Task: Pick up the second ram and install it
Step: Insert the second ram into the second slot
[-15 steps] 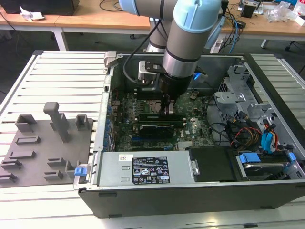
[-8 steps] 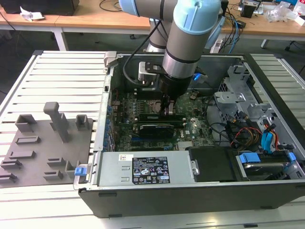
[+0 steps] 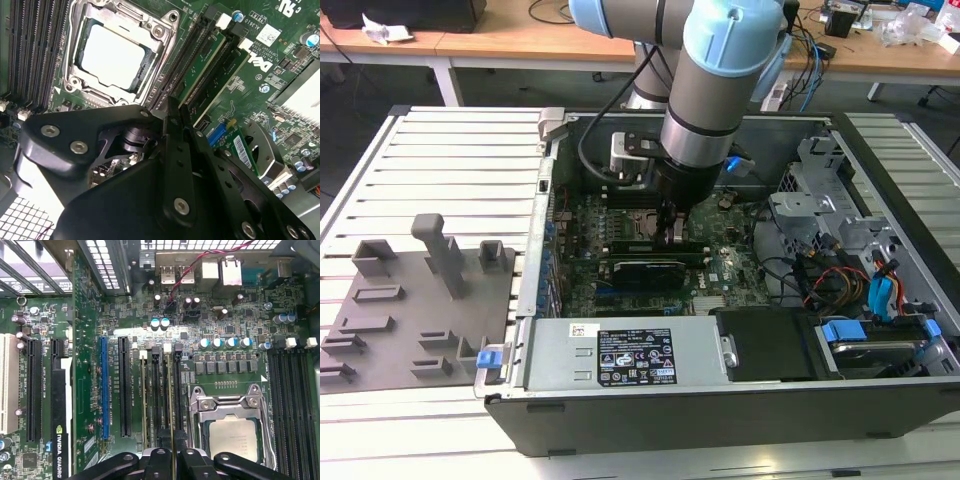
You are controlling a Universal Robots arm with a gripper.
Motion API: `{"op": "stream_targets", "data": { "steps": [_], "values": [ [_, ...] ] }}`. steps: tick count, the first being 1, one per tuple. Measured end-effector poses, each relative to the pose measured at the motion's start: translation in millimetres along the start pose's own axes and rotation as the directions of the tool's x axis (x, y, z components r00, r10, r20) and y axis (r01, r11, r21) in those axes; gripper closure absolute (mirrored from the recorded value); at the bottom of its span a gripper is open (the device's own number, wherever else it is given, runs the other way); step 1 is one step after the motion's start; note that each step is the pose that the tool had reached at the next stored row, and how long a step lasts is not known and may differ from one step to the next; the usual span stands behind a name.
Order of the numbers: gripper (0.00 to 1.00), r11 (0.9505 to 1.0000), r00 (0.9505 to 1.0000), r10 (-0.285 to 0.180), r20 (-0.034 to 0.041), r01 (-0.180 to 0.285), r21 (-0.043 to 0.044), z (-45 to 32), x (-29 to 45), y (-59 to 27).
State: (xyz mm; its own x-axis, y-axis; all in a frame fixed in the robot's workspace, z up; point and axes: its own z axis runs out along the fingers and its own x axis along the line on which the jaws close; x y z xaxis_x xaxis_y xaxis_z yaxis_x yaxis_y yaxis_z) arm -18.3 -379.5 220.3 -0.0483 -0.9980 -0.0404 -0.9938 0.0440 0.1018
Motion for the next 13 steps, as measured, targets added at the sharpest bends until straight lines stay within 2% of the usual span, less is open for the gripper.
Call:
{"op": "stream_targets", "data": {
  "steps": [3, 4, 6, 7, 8, 9, 11, 12, 13],
  "values": [
    [0.85, 1.0000, 1.0000, -0.001, 0.0014, 0.001, 0.0000, 0.1, 0.0, -0.2],
    [0.79, 1.0000, 1.0000, 0.000, 0.0014, 0.000, -0.0001, -0.3, 0.0, 0.0],
    [0.79, 1.0000, 1.0000, 0.000, 0.0013, 0.000, -0.0001, -5.0, -0.2, 0.5],
    [0.79, 1.0000, 1.0000, 0.000, 0.0009, 0.000, 0.0000, -13.0, -0.9, 1.3],
    [0.79, 1.0000, 1.0000, 0.000, -0.0023, 0.000, 0.0001, -23.3, -2.4, 2.5],
    [0.79, 1.0000, 1.0000, 0.001, -0.0086, -0.001, 0.0005, -33.5, -5.5, 3.6],
    [0.79, 1.0000, 0.9998, 0.002, -0.0213, -0.002, 0.0012, -41.7, -9.8, 4.7],
    [0.87, 1.0000, 0.9995, 0.003, -0.0330, -0.003, 0.0017, -48.3, -12.1, 5.4],
    [0.89, 1.0000, 0.9994, 0.003, -0.0335, -0.003, 0.0019, -49.2, -12.3, 5.5]
  ]
}}
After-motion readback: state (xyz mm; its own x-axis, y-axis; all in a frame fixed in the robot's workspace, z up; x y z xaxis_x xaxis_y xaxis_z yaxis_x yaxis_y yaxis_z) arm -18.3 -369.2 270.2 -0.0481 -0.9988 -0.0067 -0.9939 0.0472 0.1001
